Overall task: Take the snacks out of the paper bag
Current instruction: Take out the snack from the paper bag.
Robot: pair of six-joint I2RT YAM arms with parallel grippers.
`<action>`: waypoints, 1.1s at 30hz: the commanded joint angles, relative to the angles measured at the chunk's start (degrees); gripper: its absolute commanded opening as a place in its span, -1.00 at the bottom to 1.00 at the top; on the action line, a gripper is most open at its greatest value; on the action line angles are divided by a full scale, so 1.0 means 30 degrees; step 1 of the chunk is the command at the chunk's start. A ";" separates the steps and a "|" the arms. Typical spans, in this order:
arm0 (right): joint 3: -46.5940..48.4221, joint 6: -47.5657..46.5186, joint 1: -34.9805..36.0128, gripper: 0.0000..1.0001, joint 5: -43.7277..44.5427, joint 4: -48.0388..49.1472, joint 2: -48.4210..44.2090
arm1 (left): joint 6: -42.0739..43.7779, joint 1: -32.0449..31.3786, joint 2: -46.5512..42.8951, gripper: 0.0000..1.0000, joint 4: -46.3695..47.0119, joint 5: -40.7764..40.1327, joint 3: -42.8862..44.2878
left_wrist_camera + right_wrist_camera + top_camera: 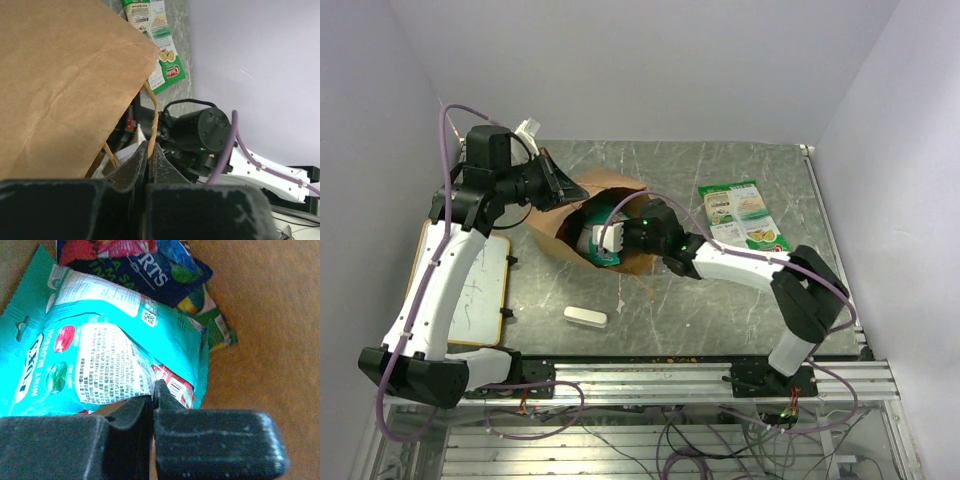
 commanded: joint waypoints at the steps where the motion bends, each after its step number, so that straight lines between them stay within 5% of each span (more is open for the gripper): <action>1: -0.0591 0.4472 0.0041 -1.00 0.0880 -0.1760 -0.2336 | -0.0750 0.0134 -0.0414 -0.86 0.1147 0.0115 -0.0399; 24: -0.0955 2.1429 0.0061 -1.00 0.0055 -1.1329 -1.3230 | 0.0171 0.0134 0.0315 -0.86 0.1246 -0.0357 -0.1203; 33: 0.0296 2.2125 0.0041 -1.00 0.7061 -1.3034 -1.5444 | 0.0215 0.0136 -0.0583 -0.86 -0.0475 -0.1572 -0.1735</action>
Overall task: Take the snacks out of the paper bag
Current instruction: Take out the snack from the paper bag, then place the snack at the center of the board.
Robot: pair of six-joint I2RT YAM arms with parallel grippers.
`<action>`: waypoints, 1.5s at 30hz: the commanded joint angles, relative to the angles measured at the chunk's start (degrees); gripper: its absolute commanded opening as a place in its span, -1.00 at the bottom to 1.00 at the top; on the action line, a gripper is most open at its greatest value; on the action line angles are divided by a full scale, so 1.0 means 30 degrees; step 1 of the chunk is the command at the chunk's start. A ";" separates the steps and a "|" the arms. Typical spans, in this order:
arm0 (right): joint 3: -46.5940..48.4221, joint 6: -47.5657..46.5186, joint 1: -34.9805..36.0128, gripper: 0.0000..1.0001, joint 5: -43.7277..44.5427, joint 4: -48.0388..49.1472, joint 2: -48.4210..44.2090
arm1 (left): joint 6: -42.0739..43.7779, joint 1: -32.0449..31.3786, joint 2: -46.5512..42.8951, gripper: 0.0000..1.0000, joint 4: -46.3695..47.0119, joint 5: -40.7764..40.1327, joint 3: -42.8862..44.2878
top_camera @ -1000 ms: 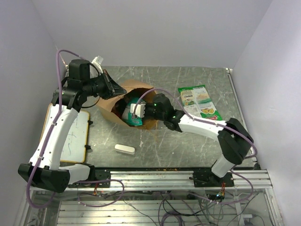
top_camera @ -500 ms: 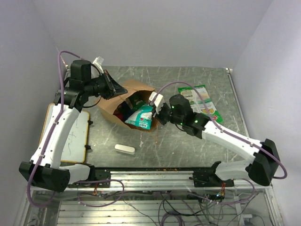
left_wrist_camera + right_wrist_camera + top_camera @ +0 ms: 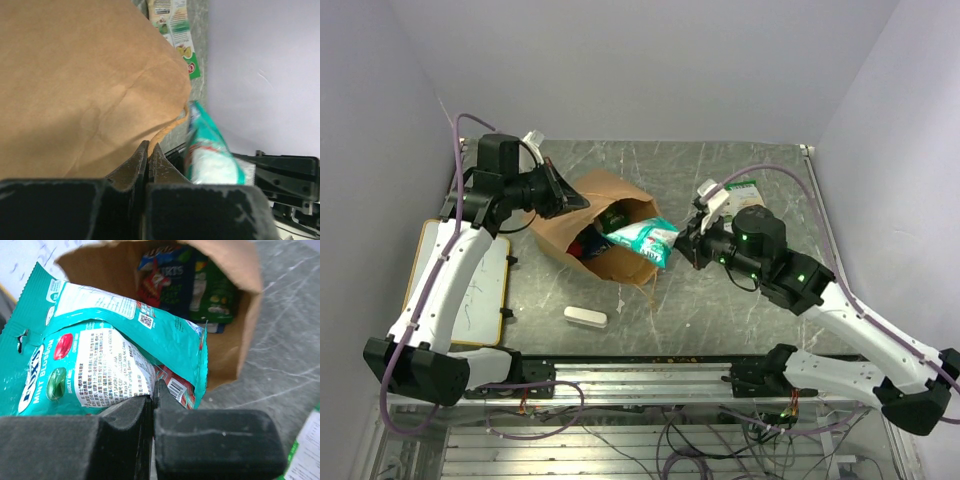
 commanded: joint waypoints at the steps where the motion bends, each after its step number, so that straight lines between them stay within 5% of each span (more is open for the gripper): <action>1: 0.1182 0.1839 0.0024 -1.00 0.6388 -0.1256 -0.0772 | 0.0464 0.0134 -0.1053 -0.86 -0.1464 -0.1401 -0.0026; 10: 0.1729 0.0527 -0.1206 -1.00 1.5303 -0.1166 0.0483 | -0.0534 0.0134 -0.1840 -0.86 -0.0629 -0.1868 -0.1518; 16: 0.2365 0.0651 -0.7233 -1.00 1.2844 -0.1459 0.3623 | 0.0583 0.0134 -0.1288 -0.86 -0.0939 -0.1459 -0.0529; 23: 0.1875 -0.1102 -1.0642 -1.00 1.3363 -0.1193 0.7568 | 0.0978 0.0134 -0.1574 -0.86 0.0282 -0.0516 -0.0508; 27: 0.0332 -0.2758 -1.1619 -1.00 1.0792 0.0388 0.7605 | 0.1018 0.0107 -0.1743 -0.86 0.0559 -0.0009 -0.0801; 36: -0.5642 -1.3453 -1.1677 -1.00 0.5893 0.5862 0.5509 | 0.1590 0.0105 -0.1518 -0.86 0.0473 0.0181 -0.0635; 45: -0.6603 -1.6896 -1.4104 -1.00 -0.1223 1.1620 0.7314 | 0.2353 0.0105 -0.1015 -0.86 0.0284 0.0879 -0.0262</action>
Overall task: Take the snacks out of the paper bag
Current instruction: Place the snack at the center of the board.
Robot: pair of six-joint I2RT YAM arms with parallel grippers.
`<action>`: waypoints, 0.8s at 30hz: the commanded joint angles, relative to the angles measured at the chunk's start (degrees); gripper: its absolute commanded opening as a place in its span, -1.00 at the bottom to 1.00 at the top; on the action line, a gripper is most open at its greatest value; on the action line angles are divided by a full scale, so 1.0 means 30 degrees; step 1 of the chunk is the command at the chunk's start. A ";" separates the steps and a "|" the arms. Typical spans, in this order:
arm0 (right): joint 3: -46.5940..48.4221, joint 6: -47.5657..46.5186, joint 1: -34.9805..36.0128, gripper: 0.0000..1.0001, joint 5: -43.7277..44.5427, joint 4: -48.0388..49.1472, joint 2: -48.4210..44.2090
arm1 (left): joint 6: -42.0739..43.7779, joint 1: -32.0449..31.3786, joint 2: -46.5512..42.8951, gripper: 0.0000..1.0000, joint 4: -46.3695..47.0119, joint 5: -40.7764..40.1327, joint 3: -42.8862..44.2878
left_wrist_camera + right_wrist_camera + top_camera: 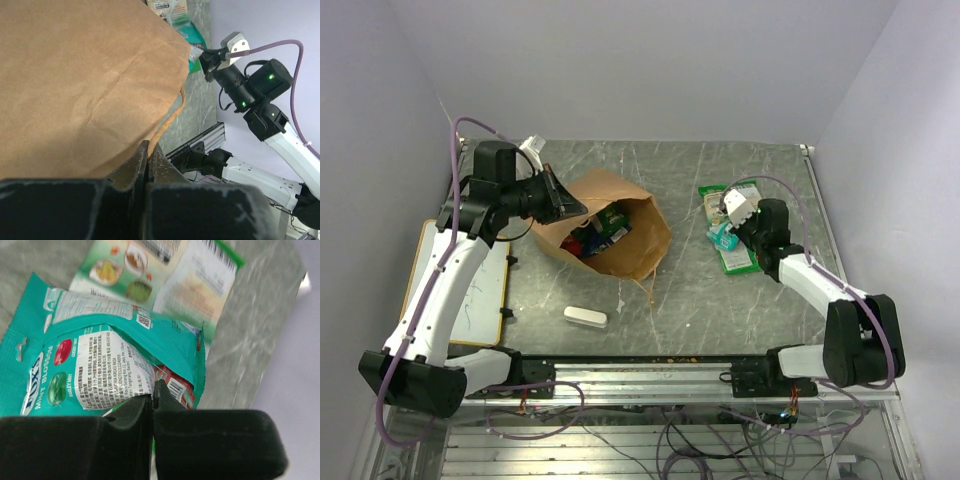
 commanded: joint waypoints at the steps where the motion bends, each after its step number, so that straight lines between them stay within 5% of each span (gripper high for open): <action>1: 0.0787 -0.2609 -0.1770 -1.00 -0.4232 0.4544 0.1148 | 0.0895 0.0105 0.0137 -0.86 0.0347 0.0845 0.0632; 10: 0.1952 -0.3708 -0.3990 -1.00 -0.8970 0.5123 0.4770 | 0.0979 -0.0124 0.0254 -0.86 0.0727 0.1177 0.0490; 13: 0.2004 -0.4205 -0.4016 -0.99 -0.8486 0.4854 0.5522 | 0.1444 -0.0338 0.0443 -0.86 0.0218 0.0872 0.1071; 17: 0.0706 -0.4385 -0.4064 -0.39 -0.6596 0.4640 0.4631 | 0.1985 -0.0510 0.0404 -0.86 -0.0072 0.0439 0.1425; 22: -0.1444 -0.2978 -0.4036 0.05 -0.5210 0.3632 0.1093 | 0.2254 -0.0605 0.0329 -0.86 0.0043 0.0166 0.1304; 24: -0.1174 -0.1494 -0.3856 0.43 -0.4947 0.1831 -0.0187 | 0.2314 -0.0717 0.0362 -0.86 0.0057 0.0104 0.1183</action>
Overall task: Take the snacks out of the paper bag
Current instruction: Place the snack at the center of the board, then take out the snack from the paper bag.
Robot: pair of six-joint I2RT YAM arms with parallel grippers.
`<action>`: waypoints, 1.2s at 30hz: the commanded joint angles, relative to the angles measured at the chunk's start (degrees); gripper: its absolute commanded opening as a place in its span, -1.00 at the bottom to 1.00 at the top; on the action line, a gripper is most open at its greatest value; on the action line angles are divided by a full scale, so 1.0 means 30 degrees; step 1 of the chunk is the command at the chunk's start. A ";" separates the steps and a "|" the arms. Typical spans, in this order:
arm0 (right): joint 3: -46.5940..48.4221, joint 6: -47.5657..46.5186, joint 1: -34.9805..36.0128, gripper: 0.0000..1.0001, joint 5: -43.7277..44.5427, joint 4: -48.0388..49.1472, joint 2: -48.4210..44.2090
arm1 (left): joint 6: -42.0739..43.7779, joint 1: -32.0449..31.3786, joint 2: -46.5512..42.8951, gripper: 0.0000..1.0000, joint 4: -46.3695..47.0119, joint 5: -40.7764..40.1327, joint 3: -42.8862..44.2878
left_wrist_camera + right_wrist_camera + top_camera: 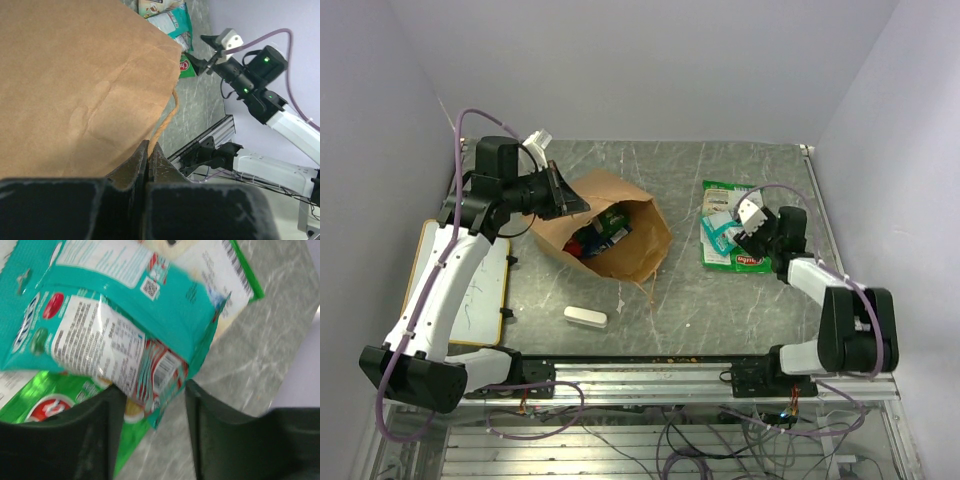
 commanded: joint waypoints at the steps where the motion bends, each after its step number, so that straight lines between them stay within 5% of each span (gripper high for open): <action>1: 0.0338 0.2840 0.0142 0.55 0.0879 -0.2569 -0.2750 | 0.0605 -0.0330 -0.0115 -0.86 0.0159 -0.0320 0.0321; 10: 0.3430 0.6346 0.4602 0.61 -0.2094 -0.8601 -0.5814 | -0.0322 -0.0976 -0.0016 -0.86 0.0383 0.0079 -0.0534; 13: 0.2863 0.7879 0.6102 0.61 -0.4078 -0.7522 -0.6884 | -0.0559 -0.1017 -0.0072 -0.86 0.0203 -0.0204 -0.0488; 19: -0.0872 0.9682 1.0420 0.56 -0.6494 0.0519 -0.9039 | -0.2088 -0.1070 -0.1520 -0.86 0.2633 -0.0173 -0.2652; 26: 0.0979 0.3412 1.6838 0.43 -0.3984 0.1468 -0.4169 | -0.1723 -0.1084 -0.1503 -0.86 0.1733 -0.0085 -0.1839; 36: 0.2376 0.3237 1.9517 0.03 0.2151 0.7851 0.2703 | -0.0889 -0.1084 -0.3689 -0.86 0.1586 0.0275 -0.4490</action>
